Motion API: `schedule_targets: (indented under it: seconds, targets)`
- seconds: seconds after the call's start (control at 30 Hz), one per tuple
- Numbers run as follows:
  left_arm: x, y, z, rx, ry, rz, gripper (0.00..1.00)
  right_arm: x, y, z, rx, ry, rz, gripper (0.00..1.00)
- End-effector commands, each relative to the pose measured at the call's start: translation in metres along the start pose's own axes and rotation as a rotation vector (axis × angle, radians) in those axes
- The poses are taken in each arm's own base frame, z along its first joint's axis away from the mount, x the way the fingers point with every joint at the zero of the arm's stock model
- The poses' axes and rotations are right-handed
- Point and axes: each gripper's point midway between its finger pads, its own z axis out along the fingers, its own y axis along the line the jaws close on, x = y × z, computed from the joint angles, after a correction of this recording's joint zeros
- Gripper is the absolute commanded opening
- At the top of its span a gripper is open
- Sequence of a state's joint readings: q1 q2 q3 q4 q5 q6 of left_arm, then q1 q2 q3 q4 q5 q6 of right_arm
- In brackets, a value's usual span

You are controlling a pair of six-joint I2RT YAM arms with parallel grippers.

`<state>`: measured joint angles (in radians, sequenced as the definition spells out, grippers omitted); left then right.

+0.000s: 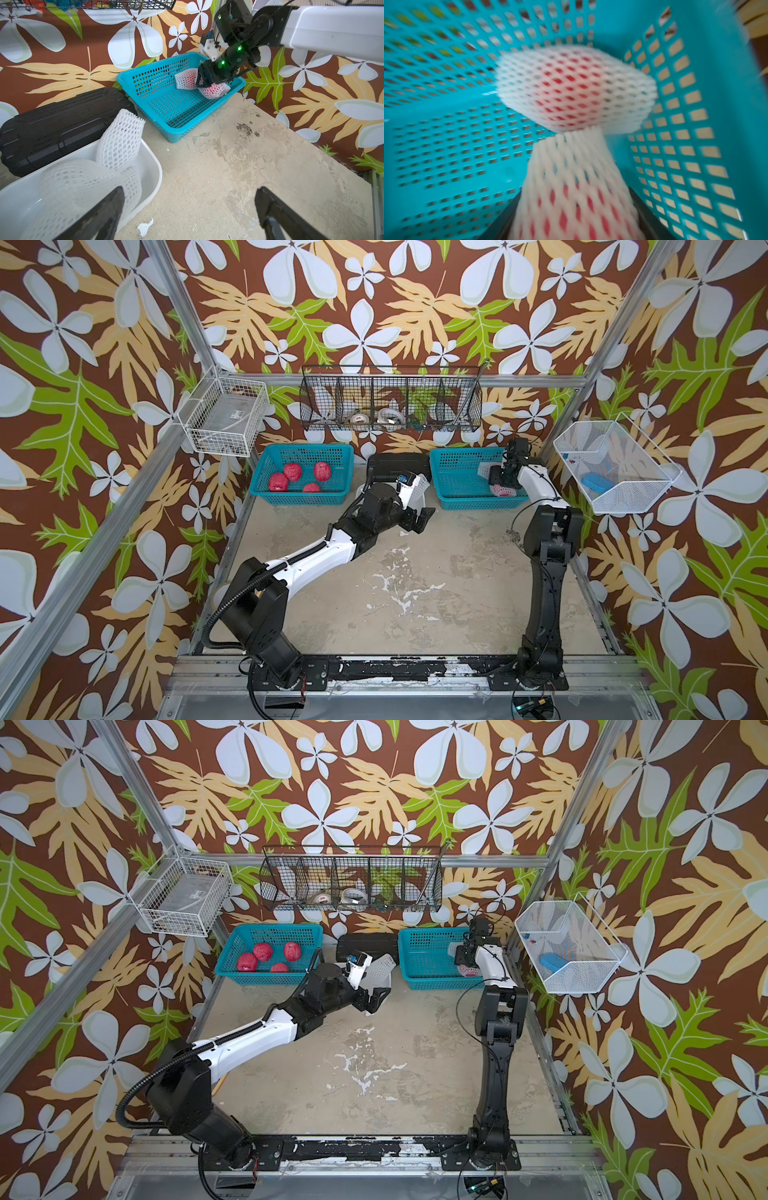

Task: Remove foam nets from apples
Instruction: Pick up the apple from the basket, then place the apple at the center of the board.

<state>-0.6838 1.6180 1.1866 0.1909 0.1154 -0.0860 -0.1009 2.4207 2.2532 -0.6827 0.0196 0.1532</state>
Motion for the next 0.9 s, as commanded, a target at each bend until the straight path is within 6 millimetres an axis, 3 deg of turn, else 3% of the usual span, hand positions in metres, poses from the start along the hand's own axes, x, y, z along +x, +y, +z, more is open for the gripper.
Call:
schedule_targets:
  seconds: [0.0,0.13,0.33,0.47,0.53,0.63,0.73,0.77,0.87]
  targets:
    - [0.001,0.003,0.001,-0.018,0.007,-0.009,0.99,-0.009,0.004,-0.019,-0.026,-0.019,0.022,0.61]
    - [-0.003,0.002,-0.004,-0.019,-0.011,-0.023,0.99,-0.021,0.017,-0.057,-0.105,-0.056,0.021,0.59]
    - [-0.004,0.01,-0.024,-0.066,-0.075,-0.049,0.99,-0.032,0.043,-0.136,-0.255,-0.169,0.012,0.57]
    - [0.004,0.015,-0.042,-0.093,-0.141,-0.068,0.99,-0.014,0.101,-0.187,-0.464,-0.248,-0.084,0.58]
    - [0.012,0.019,-0.054,-0.107,-0.178,-0.073,0.99,0.007,0.139,-0.213,-0.567,-0.333,-0.17,0.58]
    - [0.027,0.028,-0.075,-0.15,-0.227,-0.094,0.99,0.06,0.194,-0.253,-0.676,-0.448,-0.299,0.57]
    - [0.041,0.041,-0.099,-0.227,-0.254,-0.1,0.99,0.135,0.244,-0.282,-0.78,-0.5,-0.47,0.61]
    - [0.045,0.046,-0.108,-0.258,-0.262,-0.105,0.99,0.16,0.257,-0.295,-0.838,-0.521,-0.534,0.62]
    - [0.059,0.06,-0.132,-0.334,-0.291,-0.118,1.0,0.216,0.273,-0.301,-0.929,-0.484,-0.628,0.62]
